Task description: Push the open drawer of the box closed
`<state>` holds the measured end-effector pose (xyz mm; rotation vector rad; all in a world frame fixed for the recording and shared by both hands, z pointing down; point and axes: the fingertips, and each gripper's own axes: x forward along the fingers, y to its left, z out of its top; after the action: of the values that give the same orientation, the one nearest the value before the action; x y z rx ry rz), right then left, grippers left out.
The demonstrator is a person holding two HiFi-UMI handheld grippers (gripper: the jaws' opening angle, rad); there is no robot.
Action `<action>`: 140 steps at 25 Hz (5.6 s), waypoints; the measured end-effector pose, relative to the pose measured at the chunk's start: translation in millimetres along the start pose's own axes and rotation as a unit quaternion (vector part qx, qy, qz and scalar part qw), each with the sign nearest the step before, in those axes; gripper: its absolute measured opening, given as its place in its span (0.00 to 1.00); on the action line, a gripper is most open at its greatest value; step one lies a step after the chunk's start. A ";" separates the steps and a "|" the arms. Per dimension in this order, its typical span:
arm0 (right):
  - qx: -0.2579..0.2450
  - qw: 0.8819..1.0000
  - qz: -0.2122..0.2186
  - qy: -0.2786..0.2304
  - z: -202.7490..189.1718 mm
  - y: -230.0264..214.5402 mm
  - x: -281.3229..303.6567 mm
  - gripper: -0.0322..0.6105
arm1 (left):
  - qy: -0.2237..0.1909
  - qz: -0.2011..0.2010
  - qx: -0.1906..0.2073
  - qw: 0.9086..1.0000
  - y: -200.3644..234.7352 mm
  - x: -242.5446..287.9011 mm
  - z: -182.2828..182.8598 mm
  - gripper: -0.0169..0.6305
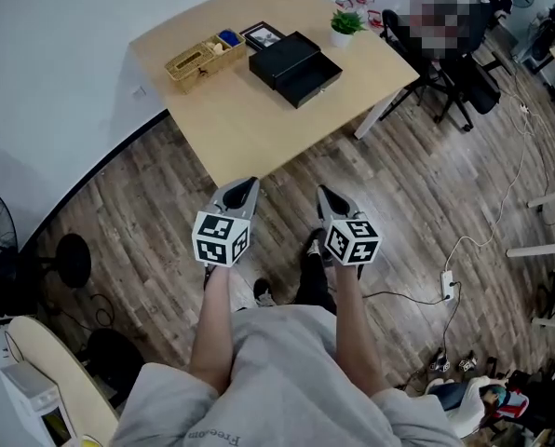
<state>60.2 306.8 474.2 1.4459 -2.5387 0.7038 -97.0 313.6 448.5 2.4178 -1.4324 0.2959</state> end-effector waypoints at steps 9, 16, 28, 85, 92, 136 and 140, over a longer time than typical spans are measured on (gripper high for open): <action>0.000 1.000 0.021 0.015 40.4 -60.6 58.3 0.05 | 0.016 0.019 -0.007 1.000 17.9 71.3 27.1 0.11; -0.022 0.998 0.043 0.033 70.6 -115.2 96.4 0.05 | 0.031 0.050 -0.013 0.998 26.7 129.3 44.2 0.11; -0.019 0.997 0.058 0.048 100.2 -217.0 118.6 0.05 | 0.063 0.076 -0.013 0.995 -6.6 203.6 44.2 0.11; -0.013 0.987 -0.033 0.156 67.8 -260.7 329.2 0.05 | 0.191 -0.109 0.095 0.971 235.1 437.1 34.0 0.11; -0.024 0.985 -0.021 0.171 58.0 -264.7 342.5 0.05 | 0.229 -0.121 0.108 0.960 235.3 448.2 15.5 0.11; -0.106 0.965 0.057 0.233 23.3 -259.4 374.8 0.16 | 0.218 -0.108 0.110 0.964 235.9 448.4 11.6 0.11; -0.111 0.964 0.056 0.233 23.5 -259.9 375.1 0.16 | 0.217 -0.109 0.111 0.964 235.9 448.6 11.6 0.11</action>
<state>82.6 -107.3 666.1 0.9373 -2.2528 0.6575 -89.9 -161.7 625.0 2.4435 -0.9759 0.9086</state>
